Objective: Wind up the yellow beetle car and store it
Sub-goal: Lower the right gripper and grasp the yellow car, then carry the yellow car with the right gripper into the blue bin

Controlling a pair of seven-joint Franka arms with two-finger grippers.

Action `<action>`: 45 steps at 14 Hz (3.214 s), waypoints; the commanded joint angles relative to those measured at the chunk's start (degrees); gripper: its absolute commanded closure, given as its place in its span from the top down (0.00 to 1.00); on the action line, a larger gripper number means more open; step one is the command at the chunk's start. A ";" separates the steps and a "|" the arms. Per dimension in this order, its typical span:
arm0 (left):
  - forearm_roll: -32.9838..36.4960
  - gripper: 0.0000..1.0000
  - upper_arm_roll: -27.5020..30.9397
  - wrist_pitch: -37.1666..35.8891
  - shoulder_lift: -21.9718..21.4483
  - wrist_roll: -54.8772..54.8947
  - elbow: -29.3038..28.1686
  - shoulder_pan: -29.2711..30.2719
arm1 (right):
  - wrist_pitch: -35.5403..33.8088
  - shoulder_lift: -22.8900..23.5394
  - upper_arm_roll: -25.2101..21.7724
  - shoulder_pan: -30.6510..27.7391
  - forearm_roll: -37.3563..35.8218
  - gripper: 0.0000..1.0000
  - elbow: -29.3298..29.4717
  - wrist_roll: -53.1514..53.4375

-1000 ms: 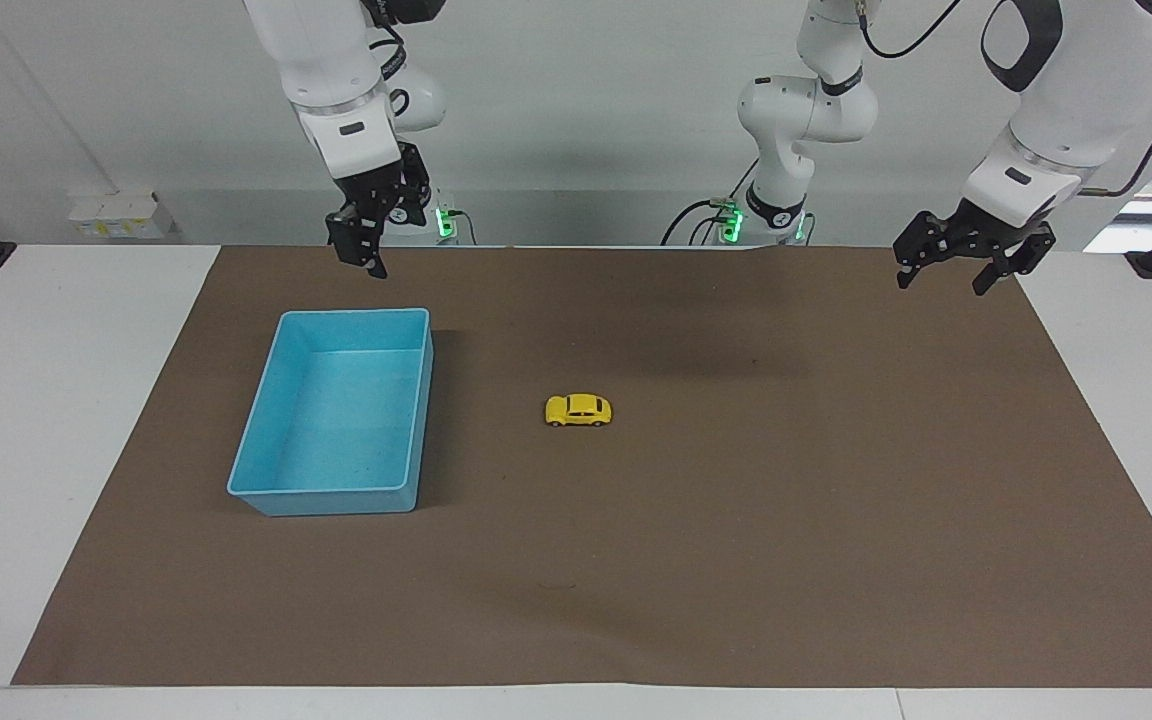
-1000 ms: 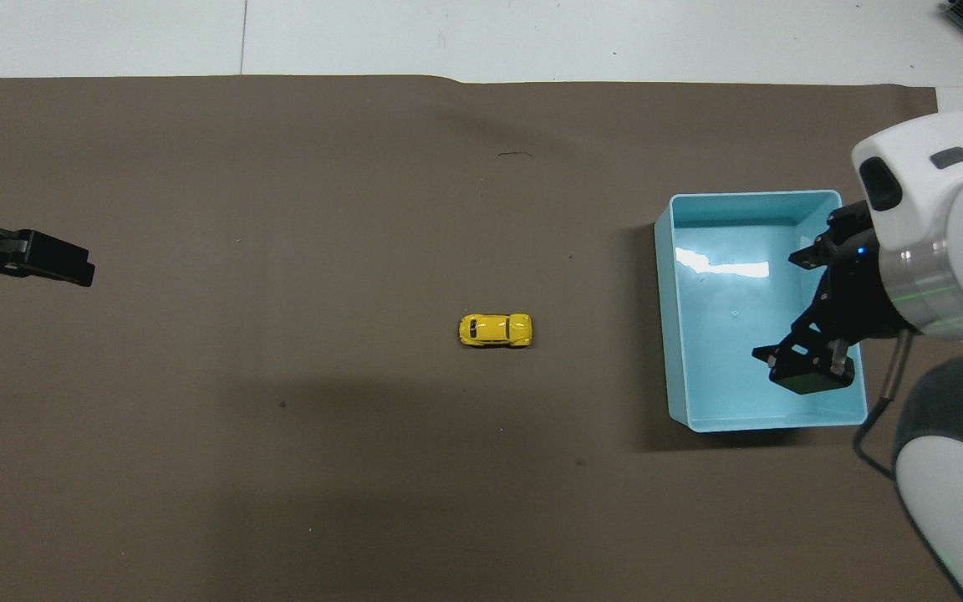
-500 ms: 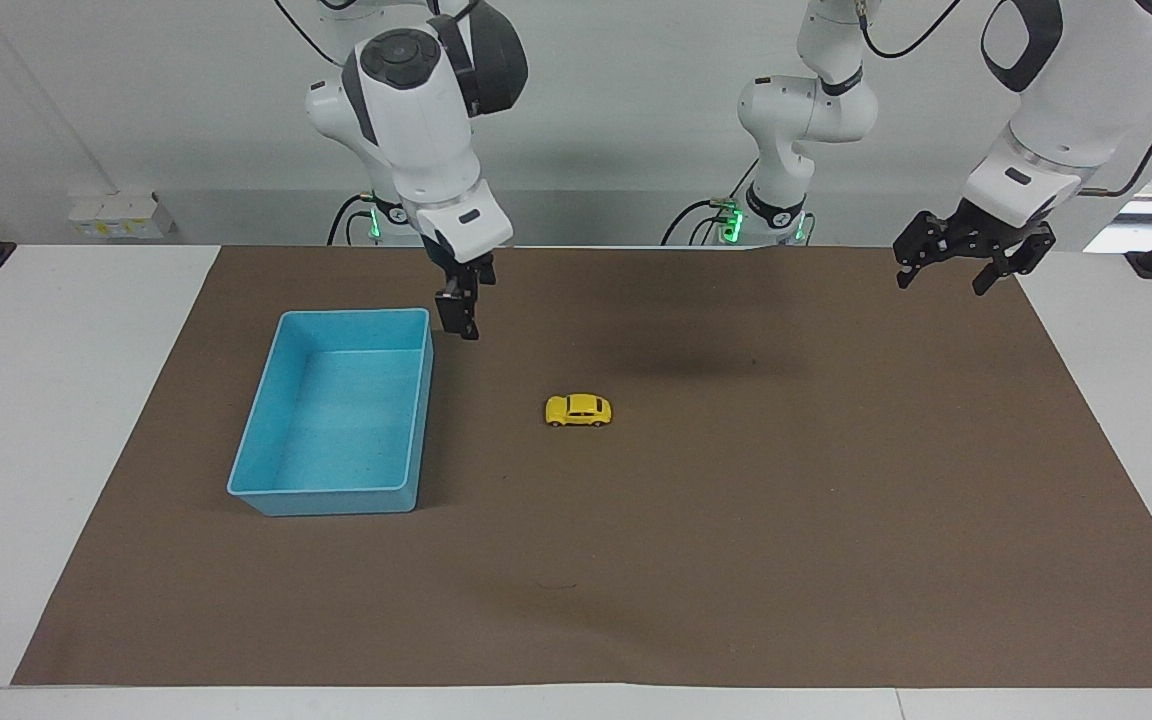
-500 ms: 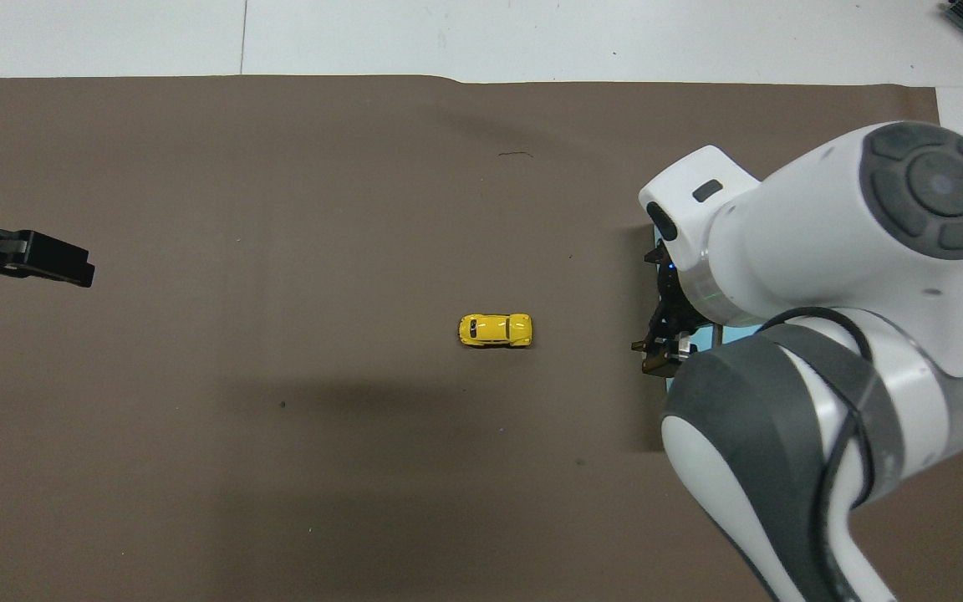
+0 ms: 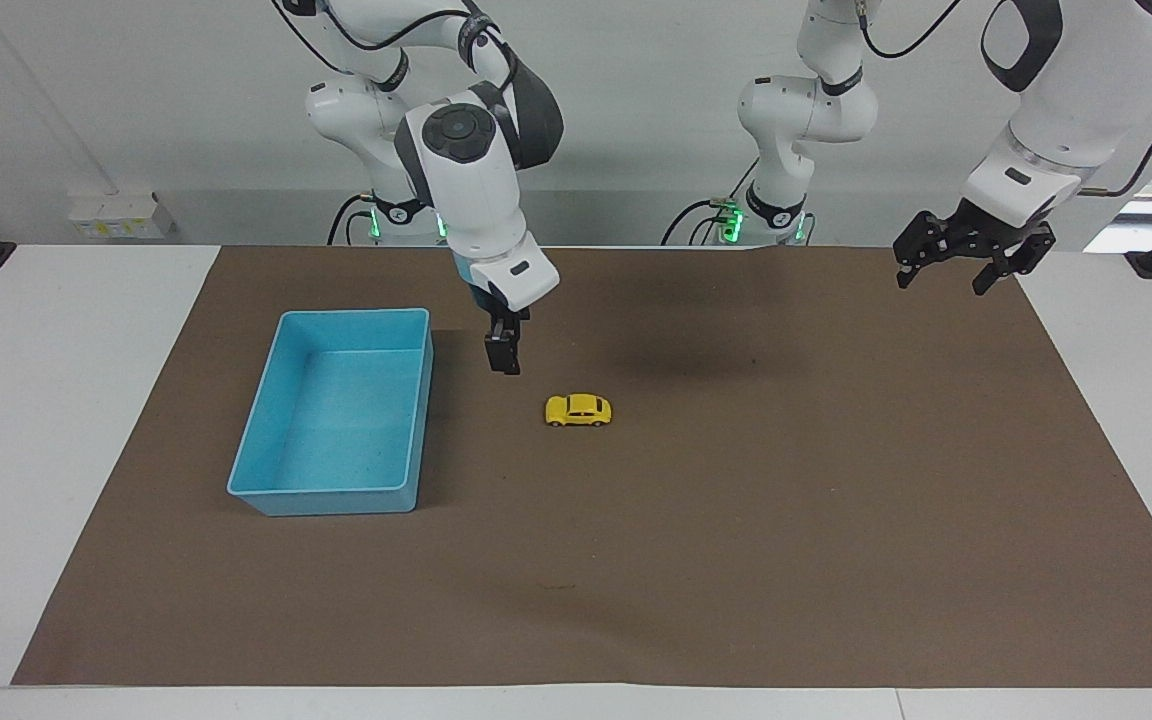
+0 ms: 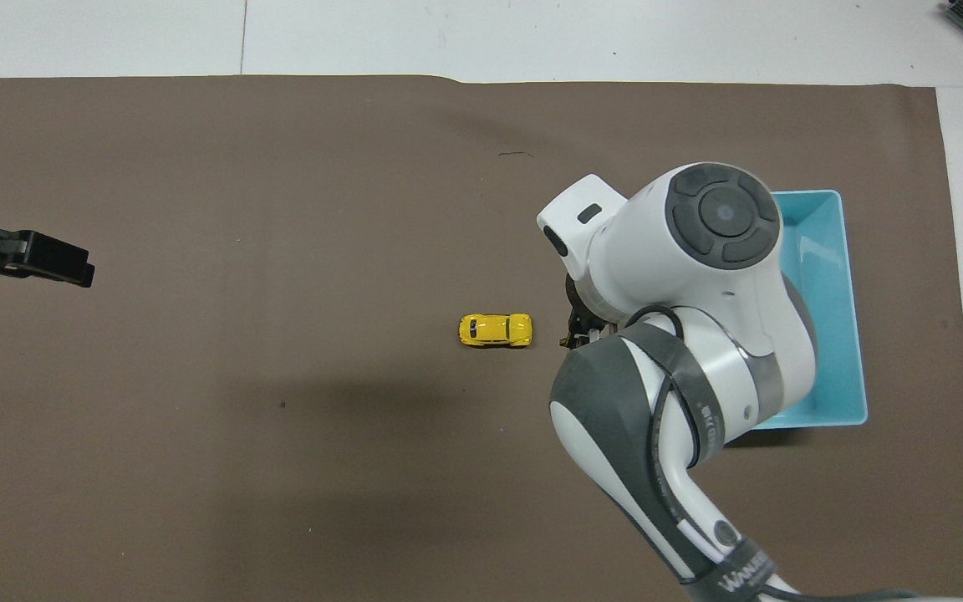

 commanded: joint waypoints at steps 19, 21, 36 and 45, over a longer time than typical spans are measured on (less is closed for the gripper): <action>-0.81 1.00 -0.43 -1.32 0.39 0.97 1.39 0.92 | 22.68 10.85 -0.24 6.35 -2.80 0.79 -8.54 7.06; -0.81 1.00 -0.43 -1.32 0.39 0.97 1.39 0.92 | 23.64 11.28 -0.24 6.96 -2.80 0.65 -8.63 7.50; -0.81 1.00 -0.43 -1.32 0.39 0.97 1.39 0.92 | 3.99 3.13 -0.42 1.80 -2.80 0.00 -0.81 6.10; -0.81 1.00 -0.43 -1.32 0.39 0.97 1.39 0.92 | -10.63 -5.15 -0.94 -15.07 -2.62 0.00 -1.42 -9.07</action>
